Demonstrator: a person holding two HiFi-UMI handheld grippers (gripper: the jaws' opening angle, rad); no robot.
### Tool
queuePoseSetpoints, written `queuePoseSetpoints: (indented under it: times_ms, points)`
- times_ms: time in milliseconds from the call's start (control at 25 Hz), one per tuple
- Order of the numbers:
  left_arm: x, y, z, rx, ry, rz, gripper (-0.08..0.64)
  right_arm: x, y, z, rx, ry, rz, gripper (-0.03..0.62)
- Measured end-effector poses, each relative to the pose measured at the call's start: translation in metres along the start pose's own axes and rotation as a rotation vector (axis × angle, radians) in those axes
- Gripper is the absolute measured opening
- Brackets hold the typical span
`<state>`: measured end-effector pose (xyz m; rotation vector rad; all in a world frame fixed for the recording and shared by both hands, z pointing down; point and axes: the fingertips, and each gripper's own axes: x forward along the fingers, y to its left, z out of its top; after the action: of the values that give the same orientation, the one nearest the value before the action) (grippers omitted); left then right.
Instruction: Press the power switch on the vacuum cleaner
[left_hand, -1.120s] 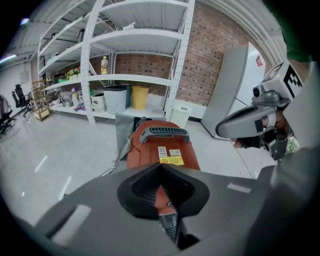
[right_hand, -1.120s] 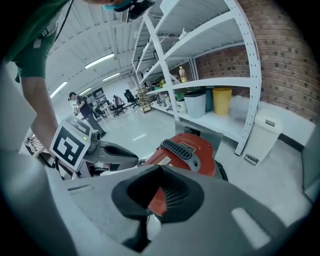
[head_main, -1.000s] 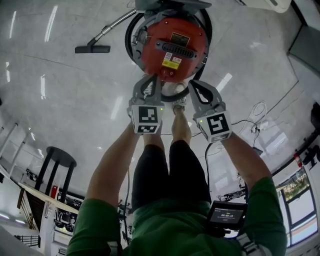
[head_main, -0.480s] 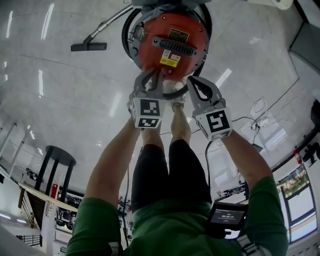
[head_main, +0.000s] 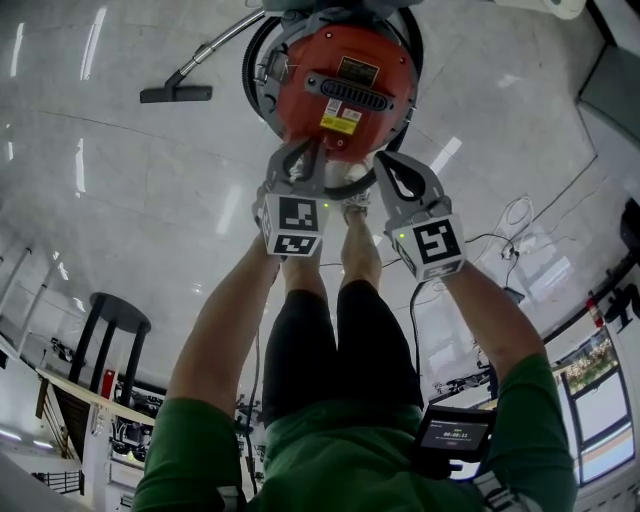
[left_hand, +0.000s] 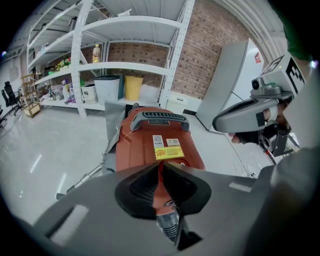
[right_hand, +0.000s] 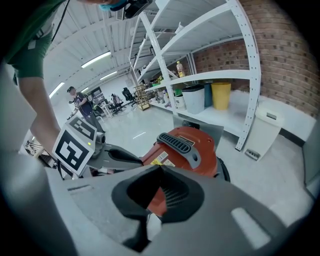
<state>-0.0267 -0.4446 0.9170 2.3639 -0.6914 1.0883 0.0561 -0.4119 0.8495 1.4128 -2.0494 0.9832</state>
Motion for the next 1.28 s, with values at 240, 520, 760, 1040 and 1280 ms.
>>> queuePoseSetpoints:
  times_ms: [240, 520, 760, 1040, 1280]
  points:
    - [0.0, 0.001, 0.0, 0.013, 0.004, -0.009, 0.037, 0.0, -0.001, -0.002, -0.011, -0.004, -0.002, 0.003]
    - [0.002, 0.002, -0.002, 0.018, 0.015, -0.012, 0.037, 0.003, -0.002, -0.002, -0.005, -0.008, 0.0, 0.003]
    - [0.005, 0.002, -0.004, 0.024, 0.041, -0.003, 0.038, 0.0, -0.005, -0.002, -0.002, -0.005, -0.003, 0.003]
    - [0.005, 0.002, -0.004, 0.015, 0.048, 0.004, 0.035, -0.004, -0.008, -0.002, -0.004, -0.007, -0.006, 0.003]
    - [0.005, 0.003, -0.004, 0.003, 0.059, 0.013, 0.037, -0.009, -0.008, 0.0, -0.005, -0.008, -0.008, 0.003]
